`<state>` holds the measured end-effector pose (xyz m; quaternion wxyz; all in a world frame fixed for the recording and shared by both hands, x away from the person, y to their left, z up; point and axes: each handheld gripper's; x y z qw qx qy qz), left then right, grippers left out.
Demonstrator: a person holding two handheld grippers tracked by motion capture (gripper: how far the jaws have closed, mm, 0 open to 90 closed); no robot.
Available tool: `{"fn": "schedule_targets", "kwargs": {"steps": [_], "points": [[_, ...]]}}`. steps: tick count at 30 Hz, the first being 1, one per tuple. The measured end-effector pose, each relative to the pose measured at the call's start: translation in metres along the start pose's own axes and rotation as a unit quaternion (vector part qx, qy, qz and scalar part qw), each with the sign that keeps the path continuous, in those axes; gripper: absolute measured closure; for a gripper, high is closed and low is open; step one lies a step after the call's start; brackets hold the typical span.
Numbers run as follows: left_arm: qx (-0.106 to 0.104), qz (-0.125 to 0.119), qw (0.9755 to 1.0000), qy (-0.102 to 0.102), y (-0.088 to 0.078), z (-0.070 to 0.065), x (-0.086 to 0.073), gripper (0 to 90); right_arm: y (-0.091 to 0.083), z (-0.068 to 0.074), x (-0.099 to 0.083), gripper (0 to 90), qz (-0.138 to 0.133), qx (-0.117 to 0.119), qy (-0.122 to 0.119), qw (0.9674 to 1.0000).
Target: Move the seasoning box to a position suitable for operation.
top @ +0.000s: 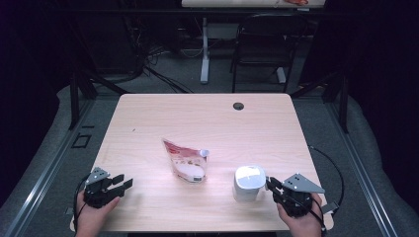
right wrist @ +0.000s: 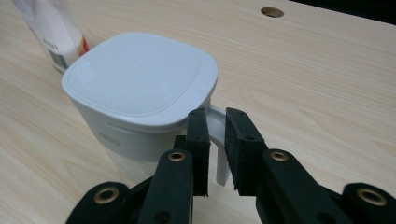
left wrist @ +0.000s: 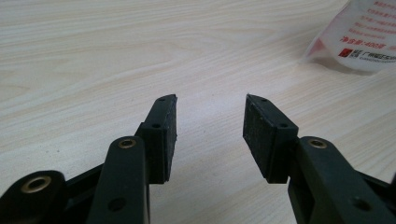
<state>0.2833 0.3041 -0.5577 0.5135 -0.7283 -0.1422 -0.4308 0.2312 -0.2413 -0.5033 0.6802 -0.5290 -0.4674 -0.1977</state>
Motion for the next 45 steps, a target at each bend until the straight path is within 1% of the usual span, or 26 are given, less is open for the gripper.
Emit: {"fn": "schedule_targets", "kwargs": {"steps": [2, 5, 6, 7, 9, 10, 11, 13, 15, 17, 18, 20, 21, 22, 24, 26, 29, 31, 32, 34, 36, 37, 38, 42, 44, 45], "points": [[0.000, 0.000, 1.0000, 0.001, 0.000, 0.000, 0.000, 54.8, 0.000, -0.001, 0.002, 81.2, -0.007, -0.003, 0.007, 1.0000], [-0.001, 0.002, 1.0000, -0.001, 0.001, 0.000, 0.000, 54.8, 0.000, -0.003, 0.008, 83.0, -0.011, 0.003, 0.016, 0.9998], [-0.001, 0.001, 1.0000, -0.001, 0.001, 0.000, 0.000, 54.8, 0.000, -0.003, 0.010, 83.9, -0.010, 0.003, 0.016, 0.9998], [-0.002, 0.006, 1.0000, 0.000, 0.000, 0.000, 0.000, 54.8, 0.000, -0.003, 0.012, 85.5, -0.011, 0.003, 0.015, 0.9998], [-0.003, 0.001, 1.0000, 0.001, 0.000, -0.001, 0.000, 54.8, 0.001, -0.003, 0.018, 87.6, -0.010, -0.001, 0.012, 0.9999], [-0.003, 0.005, 1.0000, 0.002, 0.000, 0.000, 0.001, 54.8, 0.001, -0.003, 0.022, 87.7, -0.008, 0.003, 0.012, 0.9999], [-0.001, 0.000, 1.0000, 0.001, 0.000, 0.000, 0.000, 54.8, 0.002, -0.003, 0.025, 87.6, -0.009, 0.006, 0.014, 0.9999], [-0.001, 0.000, 1.0000, 0.001, 0.001, 0.000, 0.000, 54.8, 0.003, -0.003, 0.027, 87.5, -0.008, 0.006, 0.013, 0.9999], [-0.001, 0.003, 1.0000, -0.001, 0.001, 0.001, 0.000, 54.8, 0.008, -0.002, 0.037, 90.0, 0.003, 0.006, 0.006, 1.0000], [-0.002, 0.002, 1.0000, -0.001, 0.000, 0.002, 0.000, 54.8, 0.010, -0.001, 0.039, 90.0, 0.006, 0.008, 0.005, 0.9999], [-0.003, 0.001, 1.0000, -0.001, 0.000, 0.002, 0.000, 54.8, 0.012, 0.000, 0.042, 90.0, 0.008, 0.010, 0.009, 0.9999], [-0.002, 0.001, 1.0000, 0.000, 0.001, 0.002, -0.001, 54.8, 0.013, 0.002, 0.043, 90.0, 0.011, 0.013, 0.009, 0.9998], [-0.002, 0.006, 1.0000, 0.000, 0.000, 0.003, -0.001, 54.8, 0.013, 0.003, 0.043, 90.0, 0.015, 0.016, 0.006, 0.9997], [-0.002, 0.002, 1.0000, -0.001, 0.000, 0.003, -0.001, 54.8, 0.014, 0.003, 0.042, 90.0, 0.020, 0.020, 0.004, 0.9996], [-0.001, 0.005, 1.0000, 0.000, 0.000, 0.003, -0.001, 54.8, 0.014, 0.004, 0.041, 90.0, 0.019, 0.021, 0.004, 0.9996], [0.000, 0.001, 1.0000, -0.002, -0.001, 0.004, -0.002, 54.8, 0.015, 0.004, 0.039, 90.0, 0.025, 0.021, 0.001, 0.9994], [0.000, 0.001, 1.0000, -0.002, -0.001, 0.004, -0.001, 54.8, 0.016, 0.004, 0.038, 90.0, 0.022, 0.021, 0.004, 0.9995], [0.001, 0.000, 1.0000, -0.002, 0.000, 0.004, -0.002, 54.7, 0.015, 0.003, 0.038, 90.0, 0.025, 0.022, 0.003, 0.9994], [-0.001, 0.006, 1.0000, 0.000, 0.000, 0.004, -0.001, 54.8, 0.015, 0.002, 0.037, 90.0, 0.024, 0.024, 0.005, 0.9994], [0.000, 0.001, 1.0000, -0.001, 0.001, 0.003, -0.001, 54.7, 0.016, 0.002, 0.037, 90.0, 0.023, 0.026, 0.007, 0.9994], [0.000, 0.000, 1.0000, 0.000, 0.000, 0.003, -0.001, 54.8, 0.016, 0.002, 0.036, 90.0, 0.024, 0.024, 0.007, 0.9994], [-0.001, 0.005, 1.0000, 0.001, -0.001, 0.004, -0.001, 54.8, 0.016, 0.002, 0.036, 90.0, 0.021, 0.025, 0.009, 0.9994], [0.000, 0.000, 1.0000, -0.001, 0.000, 0.004, -0.001, 54.8, 0.016, 0.001, 0.036, 90.0, 0.021, 0.025, 0.009, 0.9994], [0.000, 0.001, 1.0000, -0.002, 0.000, 0.004, -0.002, 54.8, 0.016, 0.002, 0.035, 90.0, 0.019, 0.023, 0.009, 0.9995], [0.000, 0.001, 1.0000, -0.001, 0.000, 0.004, -0.002, 54.8, 0.015, 0.001, 0.035, 90.0, 0.019, 0.026, 0.011, 0.9994], [-0.001, 0.006, 1.0000, 0.001, -0.001, 0.004, -0.001, 54.7, 0.015, 0.001, 0.035, 90.0, 0.019, 0.027, 0.012, 0.9994]]}}
Point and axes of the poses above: each handheld gripper's, and its own axes: y roughly forward along the jaws, x roughly out of its top, z roughly to its left, and after that the axes turned 2 degrees about y, right-handed
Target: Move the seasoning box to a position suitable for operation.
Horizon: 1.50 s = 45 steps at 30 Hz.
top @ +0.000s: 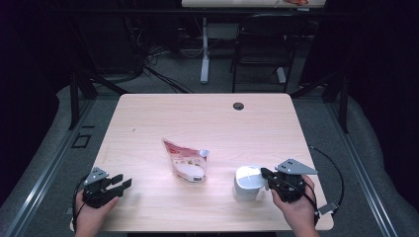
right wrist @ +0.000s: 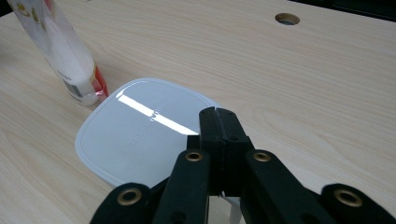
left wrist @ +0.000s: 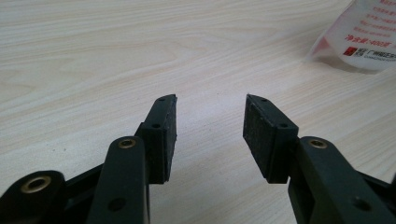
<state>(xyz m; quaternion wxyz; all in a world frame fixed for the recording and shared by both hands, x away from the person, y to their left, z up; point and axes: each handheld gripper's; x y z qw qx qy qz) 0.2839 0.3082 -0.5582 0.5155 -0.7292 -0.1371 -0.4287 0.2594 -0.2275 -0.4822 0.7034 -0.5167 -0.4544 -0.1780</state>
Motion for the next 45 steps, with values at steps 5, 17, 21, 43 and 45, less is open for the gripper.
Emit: {"fn": "schedule_targets", "kwargs": {"steps": [5, 17, 21, 43, 45], "points": [[0.001, -0.004, 1.0000, -0.002, 0.0011, 0.0000, -0.0005, 54.8, -0.0012, -0.0017, -0.0011, 90.0, -0.001, 0.001, 0.003, 1.0000], [0.001, -0.005, 1.0000, -0.002, 0.0008, 0.0004, -0.0007, 54.7, -0.0018, -0.0024, -0.0023, 90.0, -0.004, 0.000, 0.009, 0.9999], [0.001, -0.004, 1.0000, -0.002, 0.0010, 0.0003, -0.0006, 54.7, -0.0023, -0.0028, -0.0025, 90.0, -0.003, 0.001, 0.010, 0.9999], [0.001, -0.004, 1.0000, -0.003, 0.0007, 0.0006, -0.0007, 54.6, -0.0033, -0.0082, -0.0050, 90.0, -0.007, 0.011, 0.031, 0.9994], [0.001, -0.005, 1.0000, -0.003, 0.0007, 0.0007, -0.0007, 54.6, -0.0034, -0.0084, -0.0054, 90.0, -0.009, 0.009, 0.032, 0.9994]]}}
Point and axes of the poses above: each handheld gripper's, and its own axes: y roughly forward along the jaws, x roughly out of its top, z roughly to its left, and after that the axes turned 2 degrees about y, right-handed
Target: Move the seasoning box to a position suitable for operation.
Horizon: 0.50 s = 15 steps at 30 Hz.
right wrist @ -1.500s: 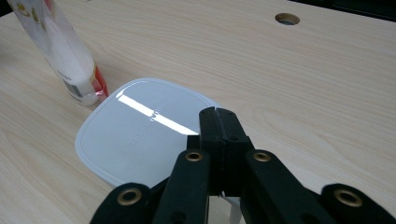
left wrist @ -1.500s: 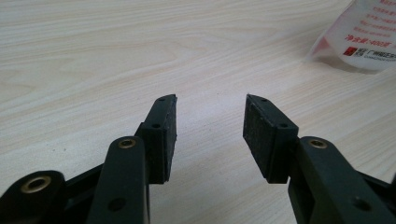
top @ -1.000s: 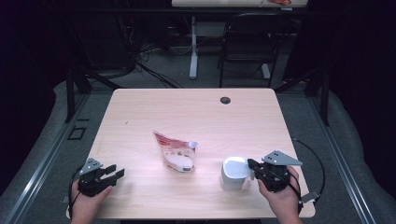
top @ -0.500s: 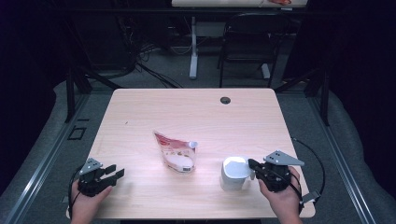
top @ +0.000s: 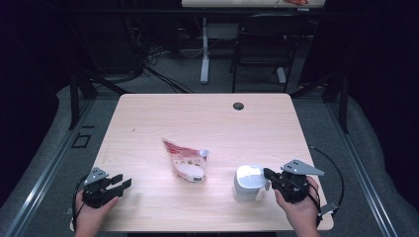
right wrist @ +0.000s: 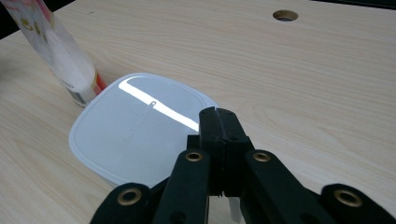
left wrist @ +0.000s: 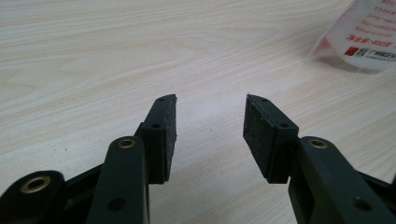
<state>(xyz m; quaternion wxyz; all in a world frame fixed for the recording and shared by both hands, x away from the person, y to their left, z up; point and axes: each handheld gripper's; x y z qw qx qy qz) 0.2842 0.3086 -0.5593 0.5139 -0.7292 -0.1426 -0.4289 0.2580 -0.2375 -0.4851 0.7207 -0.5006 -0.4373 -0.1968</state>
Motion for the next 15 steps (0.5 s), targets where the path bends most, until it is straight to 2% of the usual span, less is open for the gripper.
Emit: {"fn": "schedule_targets", "kwargs": {"steps": [10, 15], "points": [[0.000, 0.001, 1.0000, 0.000, 0.0003, 0.0001, -0.0001, 54.6, -0.0004, -0.0010, -0.0008, 90.0, -0.001, -0.001, 0.001, 1.0000], [0.000, 0.000, 1.0000, 0.000, 0.0002, 0.0001, -0.0001, 54.6, -0.0002, -0.0024, -0.0014, 90.0, -0.003, 0.003, 0.009, 0.9999]]}}
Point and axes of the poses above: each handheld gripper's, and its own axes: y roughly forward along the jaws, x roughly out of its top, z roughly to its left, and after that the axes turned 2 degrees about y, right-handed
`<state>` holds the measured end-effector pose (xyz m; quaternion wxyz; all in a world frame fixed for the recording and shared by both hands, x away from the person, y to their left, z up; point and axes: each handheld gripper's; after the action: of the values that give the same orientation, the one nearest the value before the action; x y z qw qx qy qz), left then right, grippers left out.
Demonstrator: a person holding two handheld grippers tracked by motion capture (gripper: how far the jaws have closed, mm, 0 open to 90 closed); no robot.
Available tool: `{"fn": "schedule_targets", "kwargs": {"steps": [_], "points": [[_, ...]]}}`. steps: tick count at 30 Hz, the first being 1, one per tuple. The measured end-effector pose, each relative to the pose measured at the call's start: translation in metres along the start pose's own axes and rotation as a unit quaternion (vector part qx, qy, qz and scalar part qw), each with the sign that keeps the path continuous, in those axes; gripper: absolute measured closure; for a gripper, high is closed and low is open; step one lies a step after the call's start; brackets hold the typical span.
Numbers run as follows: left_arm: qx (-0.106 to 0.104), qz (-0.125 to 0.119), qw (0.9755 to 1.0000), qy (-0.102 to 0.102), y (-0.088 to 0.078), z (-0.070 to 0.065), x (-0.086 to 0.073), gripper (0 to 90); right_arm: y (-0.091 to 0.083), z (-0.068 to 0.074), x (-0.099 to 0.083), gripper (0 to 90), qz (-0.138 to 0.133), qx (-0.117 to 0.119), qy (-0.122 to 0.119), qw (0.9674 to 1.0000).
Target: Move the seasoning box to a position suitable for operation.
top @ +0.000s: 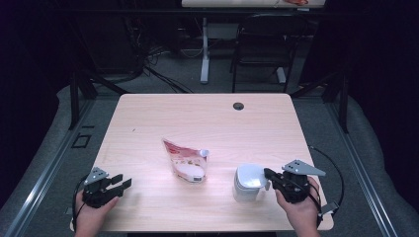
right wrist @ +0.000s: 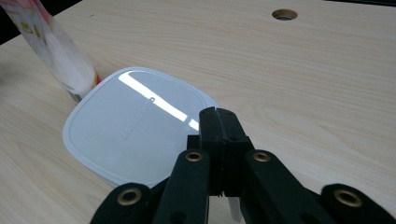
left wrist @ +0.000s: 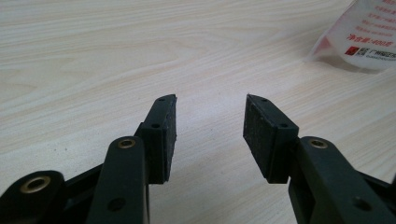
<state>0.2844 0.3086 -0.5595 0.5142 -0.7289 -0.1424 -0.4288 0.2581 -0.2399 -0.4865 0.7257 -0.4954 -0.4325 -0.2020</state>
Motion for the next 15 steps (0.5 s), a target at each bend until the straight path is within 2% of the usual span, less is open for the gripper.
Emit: {"fn": "schedule_targets", "kwargs": {"steps": [15], "points": [[0.000, 0.000, 1.0000, 0.000, 0.0003, 0.0000, -0.0001, 54.5, -0.0002, -0.0020, -0.0008, 90.0, 0.000, 0.005, 0.006, 1.0000]]}}
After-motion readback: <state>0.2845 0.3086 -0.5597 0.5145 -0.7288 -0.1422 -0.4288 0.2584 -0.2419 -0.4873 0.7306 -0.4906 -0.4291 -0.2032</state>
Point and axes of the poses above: each handheld gripper's, and its own axes: y roughly forward along the jaws, x roughly out of its top, z roughly to its left, and after that the axes turned 2 degrees about y, right-handed
